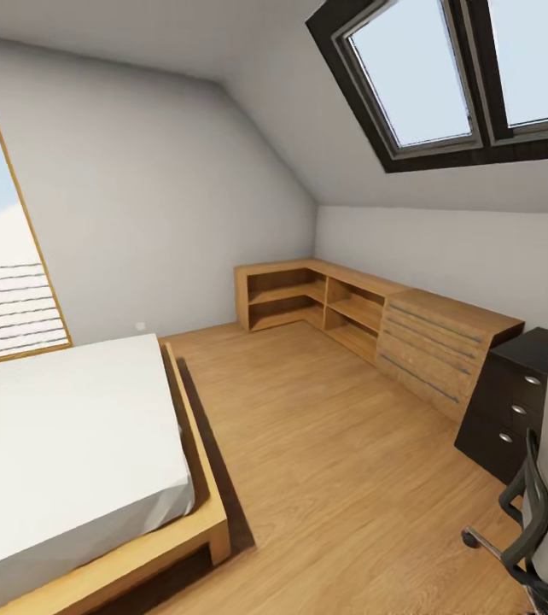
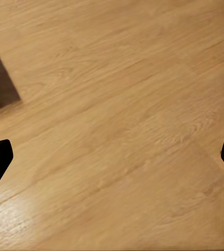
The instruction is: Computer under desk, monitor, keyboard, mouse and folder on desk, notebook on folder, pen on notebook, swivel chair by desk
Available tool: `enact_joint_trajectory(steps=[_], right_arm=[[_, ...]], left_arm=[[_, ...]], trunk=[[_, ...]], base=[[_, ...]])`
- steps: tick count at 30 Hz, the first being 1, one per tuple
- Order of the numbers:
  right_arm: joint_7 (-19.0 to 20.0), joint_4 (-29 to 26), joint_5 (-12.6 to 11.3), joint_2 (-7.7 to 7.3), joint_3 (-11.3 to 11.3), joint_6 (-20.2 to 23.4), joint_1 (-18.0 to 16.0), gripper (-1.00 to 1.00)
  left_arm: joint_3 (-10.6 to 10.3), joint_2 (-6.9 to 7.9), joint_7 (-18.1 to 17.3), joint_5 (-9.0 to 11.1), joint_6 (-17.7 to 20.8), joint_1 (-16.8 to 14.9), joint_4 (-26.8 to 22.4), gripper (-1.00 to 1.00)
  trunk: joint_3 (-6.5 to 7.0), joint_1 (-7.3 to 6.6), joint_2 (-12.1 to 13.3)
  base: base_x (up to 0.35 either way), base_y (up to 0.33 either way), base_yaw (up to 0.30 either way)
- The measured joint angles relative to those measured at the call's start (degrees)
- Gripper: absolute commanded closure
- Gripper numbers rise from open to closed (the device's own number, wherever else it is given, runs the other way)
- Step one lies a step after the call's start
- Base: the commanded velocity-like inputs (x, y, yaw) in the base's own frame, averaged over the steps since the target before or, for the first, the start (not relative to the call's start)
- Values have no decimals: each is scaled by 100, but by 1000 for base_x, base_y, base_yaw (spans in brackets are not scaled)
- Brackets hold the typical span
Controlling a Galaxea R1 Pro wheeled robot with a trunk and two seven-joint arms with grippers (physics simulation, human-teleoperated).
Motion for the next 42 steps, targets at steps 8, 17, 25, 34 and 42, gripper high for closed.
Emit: enact_joint_trajectory(steps=[8, 17, 25, 34, 42], right_arm=[[6, 2, -22, -6, -17, 112, 0, -100], [-16, -15, -27, -3, -27, 129, 0, -100], [-8, -16, -27, 6, -16, 100, -1, -100], [-7, -9, -20, 6, -16, 98, 0, -100], [-5, -8, -12, 7, -13, 93, 0, -100]], left_arm=[[-8, 1, -11, -2, 5, 0, 20, -100], [-24, 3, -5, 7, 18, 0, 150, -100], [-16, 22, 20, 19, -15, 0, 169, -100], [-13, 19, 10, 4, -24, 0, 168, -100], [-11, 18, 5, -2, -19, 0, 168, -100]], trunk=[[-8, -2, 0], [-38, 1, 0], [-87, 2, 0], [-151, 0, 0], [-201, -1, 0]], base=[[254, 209, -293], [100, 63, -277], [3, 2, -213], [64, 44, -201], [237, 185, -217]])
